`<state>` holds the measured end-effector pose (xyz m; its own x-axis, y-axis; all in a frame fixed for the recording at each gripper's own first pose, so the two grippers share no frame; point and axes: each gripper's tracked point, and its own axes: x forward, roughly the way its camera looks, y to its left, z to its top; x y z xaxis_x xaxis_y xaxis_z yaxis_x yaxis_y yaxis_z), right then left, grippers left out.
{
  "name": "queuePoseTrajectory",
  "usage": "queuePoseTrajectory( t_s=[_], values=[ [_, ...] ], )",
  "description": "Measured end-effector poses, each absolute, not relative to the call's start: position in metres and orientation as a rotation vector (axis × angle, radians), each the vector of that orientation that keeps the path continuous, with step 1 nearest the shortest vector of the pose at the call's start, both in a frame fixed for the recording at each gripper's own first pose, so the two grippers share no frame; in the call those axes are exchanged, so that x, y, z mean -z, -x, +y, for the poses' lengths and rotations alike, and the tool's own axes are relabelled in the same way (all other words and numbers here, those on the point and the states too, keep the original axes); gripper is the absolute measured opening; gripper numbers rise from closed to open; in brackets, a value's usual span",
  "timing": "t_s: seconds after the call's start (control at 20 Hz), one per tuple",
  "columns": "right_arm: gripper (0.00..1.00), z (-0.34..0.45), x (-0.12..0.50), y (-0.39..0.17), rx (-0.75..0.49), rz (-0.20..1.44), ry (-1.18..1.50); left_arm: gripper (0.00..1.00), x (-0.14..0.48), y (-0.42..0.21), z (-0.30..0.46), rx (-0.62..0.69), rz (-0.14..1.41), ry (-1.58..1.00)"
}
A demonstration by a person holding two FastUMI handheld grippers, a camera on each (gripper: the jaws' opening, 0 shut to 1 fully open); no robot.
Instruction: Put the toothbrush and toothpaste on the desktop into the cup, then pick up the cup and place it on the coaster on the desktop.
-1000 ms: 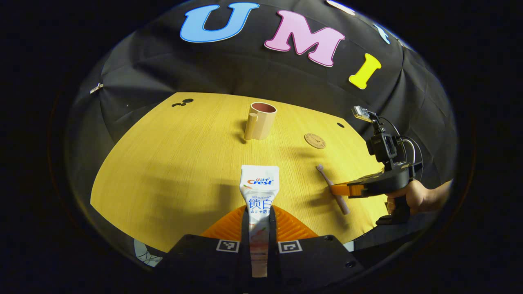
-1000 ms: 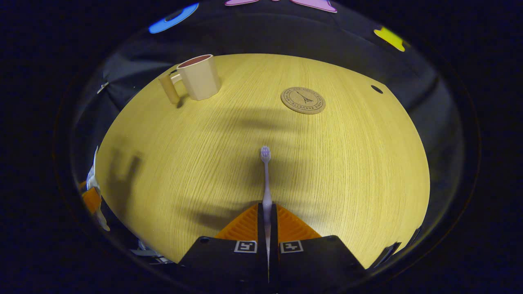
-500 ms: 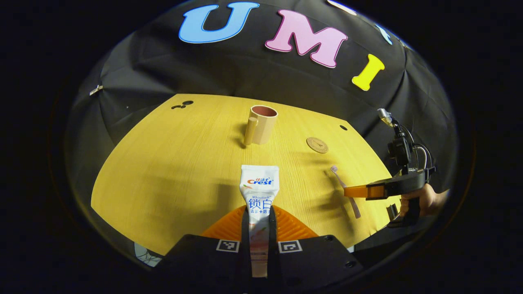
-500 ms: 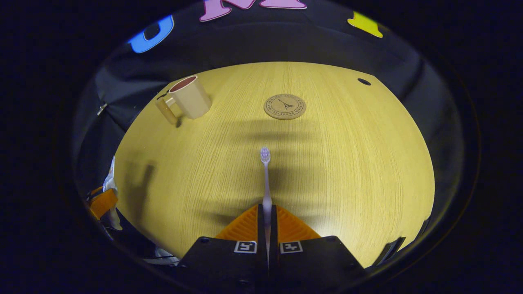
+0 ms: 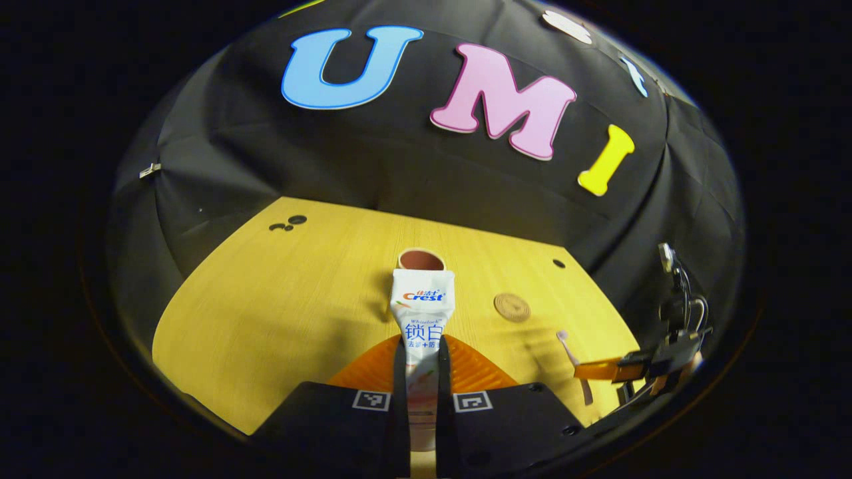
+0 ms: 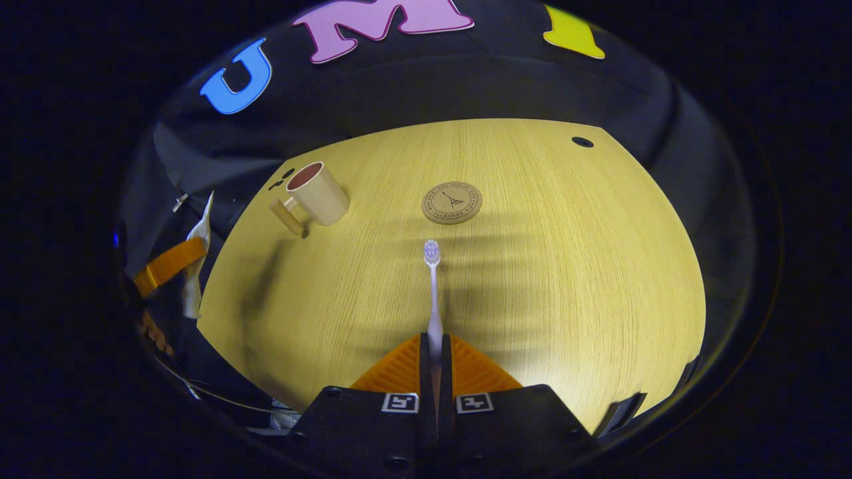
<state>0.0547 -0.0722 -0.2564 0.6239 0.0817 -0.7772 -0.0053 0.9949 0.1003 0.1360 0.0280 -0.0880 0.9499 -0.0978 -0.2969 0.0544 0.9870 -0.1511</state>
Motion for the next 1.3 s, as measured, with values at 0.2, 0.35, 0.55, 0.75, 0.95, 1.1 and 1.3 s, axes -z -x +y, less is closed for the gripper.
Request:
queuePoseTrajectory(
  t_s=[0.2, 0.35, 0.55, 0.75, 0.95, 1.1, 1.3],
  values=[
    [0.05, -0.074, 0.246, -0.059, -0.084, 0.893, -0.132, 0.20, 0.049, -0.187, 0.028, 0.051, 0.222, 0.178],
    [0.06, -0.074, 0.240, -0.062, -0.114, 0.888, -0.144, 0.20, 0.026, -0.226, 0.024, 0.036, 0.158, 0.194],
    [0.06, -0.078, 0.239, -0.064, -0.144, 0.898, -0.148, 0.20, 0.007, -0.278, 0.018, 0.031, 0.085, 0.201],
    [0.06, -0.080, 0.238, -0.064, -0.158, 0.906, -0.170, 0.19, 0.009, -0.326, 0.013, 0.032, 0.038, 0.236],
    [0.06, -0.085, 0.245, -0.061, -0.163, 0.934, -0.159, 0.20, 0.029, -0.361, 0.019, 0.008, 0.029, 0.269],
    [0.06, -0.088, 0.247, -0.062, -0.159, 0.949, -0.156, 0.20, 0.041, -0.378, 0.026, -0.012, 0.015, 0.290],
    [0.06, -0.093, 0.256, -0.074, -0.148, 0.959, -0.168, 0.20, 0.066, -0.384, 0.031, -0.042, 0.033, 0.292]
  ],
)
